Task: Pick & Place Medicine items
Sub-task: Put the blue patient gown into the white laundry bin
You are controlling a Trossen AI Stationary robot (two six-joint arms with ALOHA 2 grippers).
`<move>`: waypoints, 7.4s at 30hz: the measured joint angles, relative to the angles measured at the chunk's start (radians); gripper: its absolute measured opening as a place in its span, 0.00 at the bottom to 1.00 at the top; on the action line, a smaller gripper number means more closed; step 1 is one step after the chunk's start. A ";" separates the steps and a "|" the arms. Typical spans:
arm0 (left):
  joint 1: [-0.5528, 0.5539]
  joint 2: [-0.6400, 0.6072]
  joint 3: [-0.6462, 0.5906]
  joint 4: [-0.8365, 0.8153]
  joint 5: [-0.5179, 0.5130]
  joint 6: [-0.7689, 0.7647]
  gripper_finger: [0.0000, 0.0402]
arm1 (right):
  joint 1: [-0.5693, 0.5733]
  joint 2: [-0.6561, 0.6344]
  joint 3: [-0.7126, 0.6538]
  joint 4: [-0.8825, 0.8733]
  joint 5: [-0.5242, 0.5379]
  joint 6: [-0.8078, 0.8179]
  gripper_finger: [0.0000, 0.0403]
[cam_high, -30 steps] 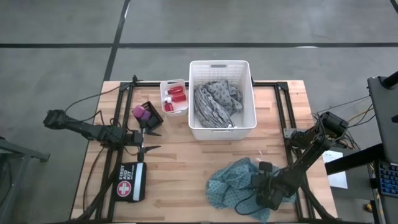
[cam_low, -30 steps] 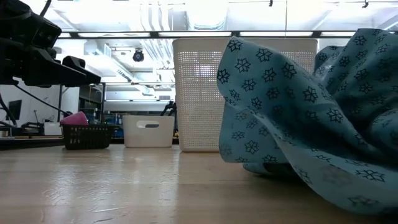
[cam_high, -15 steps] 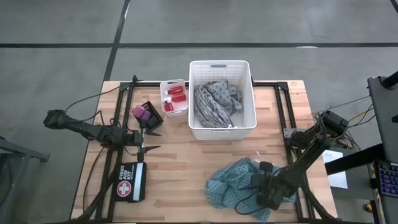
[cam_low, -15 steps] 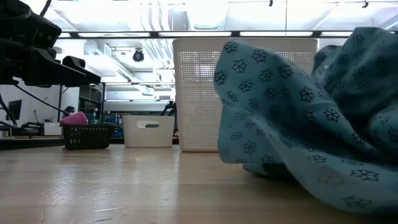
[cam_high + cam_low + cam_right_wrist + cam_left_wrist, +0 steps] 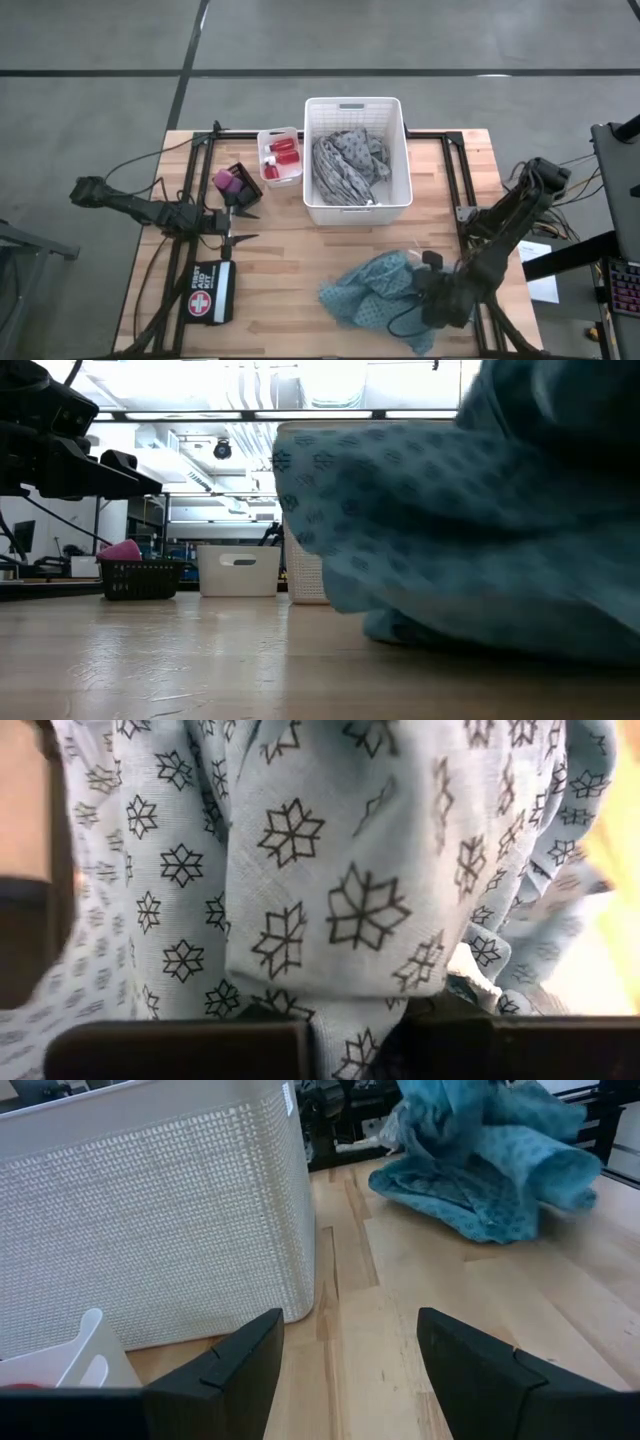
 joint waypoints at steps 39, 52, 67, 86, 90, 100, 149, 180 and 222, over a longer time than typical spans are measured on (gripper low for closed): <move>0.000 0.000 0.000 0.000 0.000 0.000 0.59 | 0.002 -0.241 0.002 0.184 0.440 -0.425 0.07; 0.000 0.000 0.000 0.000 0.000 0.000 0.59 | 0.002 -0.400 0.002 0.523 0.504 -0.827 0.07; 0.000 0.000 0.000 0.000 0.000 0.000 0.59 | 0.002 -0.579 0.003 0.688 0.450 -1.076 0.07; 0.000 0.000 0.000 0.000 0.000 0.000 0.59 | 0.002 -0.532 0.003 0.563 0.444 -0.971 0.07; 0.000 0.000 0.000 0.000 0.000 0.000 0.59 | 0.000 -0.518 0.003 0.542 0.446 -1.034 0.07; 0.000 0.000 0.000 0.000 0.000 0.000 0.59 | -0.019 -0.509 0.003 0.706 0.703 -1.278 0.07; 0.000 0.000 0.000 0.000 0.000 0.000 0.59 | -1.096 -0.161 0.518 0.963 -0.150 -1.597 0.07; 0.000 0.000 0.000 0.000 0.000 0.000 0.59 | -1.269 0.340 1.281 0.152 -0.056 -1.544 0.07; 0.000 0.000 0.000 0.000 0.000 0.000 0.59 | -1.336 0.696 1.191 -0.738 -0.234 -0.931 0.07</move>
